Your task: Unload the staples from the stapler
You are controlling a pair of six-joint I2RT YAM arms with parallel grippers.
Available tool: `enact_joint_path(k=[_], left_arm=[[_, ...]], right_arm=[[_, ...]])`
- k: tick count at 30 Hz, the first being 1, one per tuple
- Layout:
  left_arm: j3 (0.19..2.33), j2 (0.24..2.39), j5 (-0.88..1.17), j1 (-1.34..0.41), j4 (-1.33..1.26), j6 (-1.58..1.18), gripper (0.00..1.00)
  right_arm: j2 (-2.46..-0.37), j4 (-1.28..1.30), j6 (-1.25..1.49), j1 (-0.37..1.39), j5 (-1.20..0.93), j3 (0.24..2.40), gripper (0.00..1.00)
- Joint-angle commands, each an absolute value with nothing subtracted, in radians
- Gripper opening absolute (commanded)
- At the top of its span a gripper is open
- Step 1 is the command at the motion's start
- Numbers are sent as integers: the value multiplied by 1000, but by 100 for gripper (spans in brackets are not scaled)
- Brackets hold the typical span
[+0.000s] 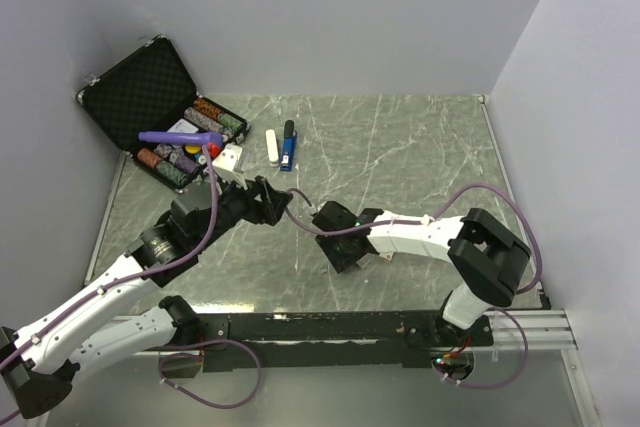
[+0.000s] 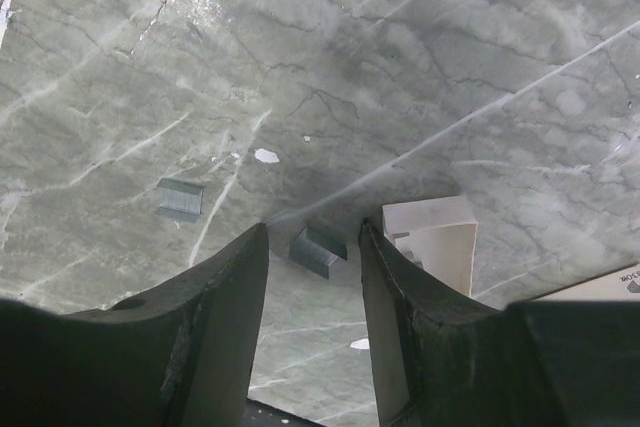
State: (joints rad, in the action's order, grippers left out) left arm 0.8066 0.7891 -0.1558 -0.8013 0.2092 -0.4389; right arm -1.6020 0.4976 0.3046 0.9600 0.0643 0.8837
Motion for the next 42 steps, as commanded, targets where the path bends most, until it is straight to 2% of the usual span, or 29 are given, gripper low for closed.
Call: enact_joint_path(k=[1, 42], left_arm=[[810, 776, -161, -804, 178, -436, 77], [811, 744, -173, -804, 186, -439, 77]], right_arm=[[-1620, 420, 310, 953, 22, 822, 49], [-1532, 531, 448, 1077, 66, 778, 50]])
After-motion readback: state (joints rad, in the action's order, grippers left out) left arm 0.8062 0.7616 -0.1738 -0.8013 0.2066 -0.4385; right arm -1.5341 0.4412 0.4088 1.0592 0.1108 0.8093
